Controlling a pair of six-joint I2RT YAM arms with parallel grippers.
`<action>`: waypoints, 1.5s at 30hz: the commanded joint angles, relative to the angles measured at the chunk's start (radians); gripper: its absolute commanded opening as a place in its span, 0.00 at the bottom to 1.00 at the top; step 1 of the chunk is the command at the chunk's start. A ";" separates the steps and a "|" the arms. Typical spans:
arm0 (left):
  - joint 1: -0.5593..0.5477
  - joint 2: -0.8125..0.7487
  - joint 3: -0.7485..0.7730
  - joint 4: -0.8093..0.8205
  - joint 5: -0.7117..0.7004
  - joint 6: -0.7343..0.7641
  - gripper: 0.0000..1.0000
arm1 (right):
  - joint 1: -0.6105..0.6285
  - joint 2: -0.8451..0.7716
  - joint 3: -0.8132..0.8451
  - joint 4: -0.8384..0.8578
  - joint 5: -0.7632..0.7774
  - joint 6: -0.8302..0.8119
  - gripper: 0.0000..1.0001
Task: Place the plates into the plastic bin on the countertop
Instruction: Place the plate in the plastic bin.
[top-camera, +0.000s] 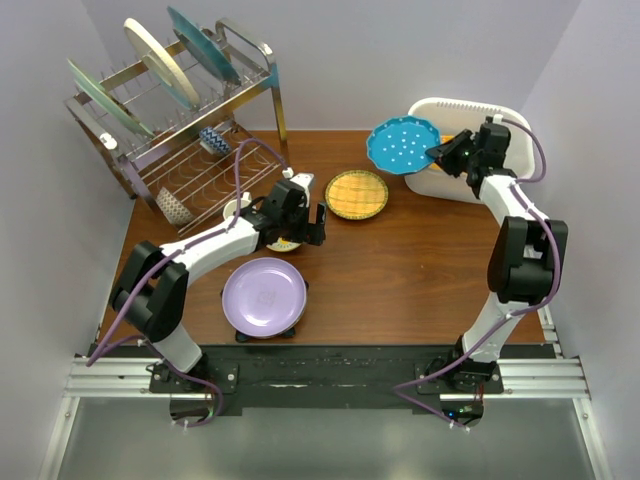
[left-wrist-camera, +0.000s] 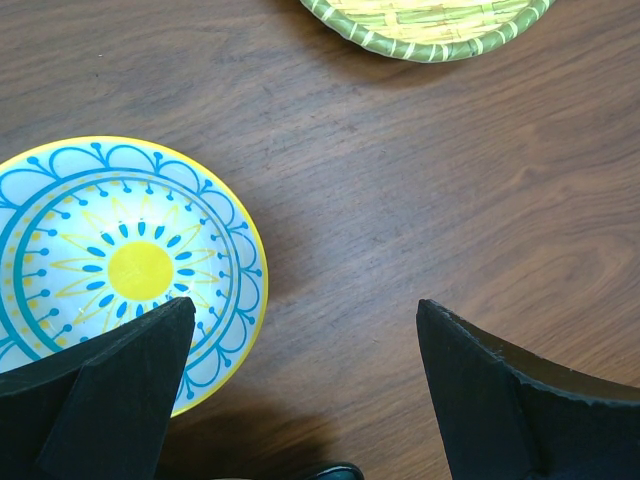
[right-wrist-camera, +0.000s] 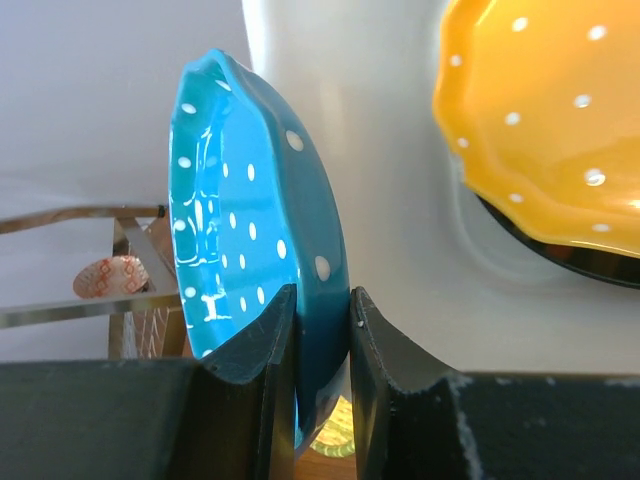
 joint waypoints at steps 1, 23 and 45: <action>0.008 -0.001 0.028 0.026 0.012 -0.003 0.98 | -0.010 -0.102 0.019 0.151 -0.036 0.057 0.00; 0.008 0.004 0.019 0.027 0.014 -0.005 0.98 | -0.088 -0.137 -0.052 0.195 0.005 0.085 0.00; 0.008 0.007 0.002 0.039 0.017 -0.006 0.98 | -0.140 -0.195 -0.127 0.218 0.085 0.106 0.00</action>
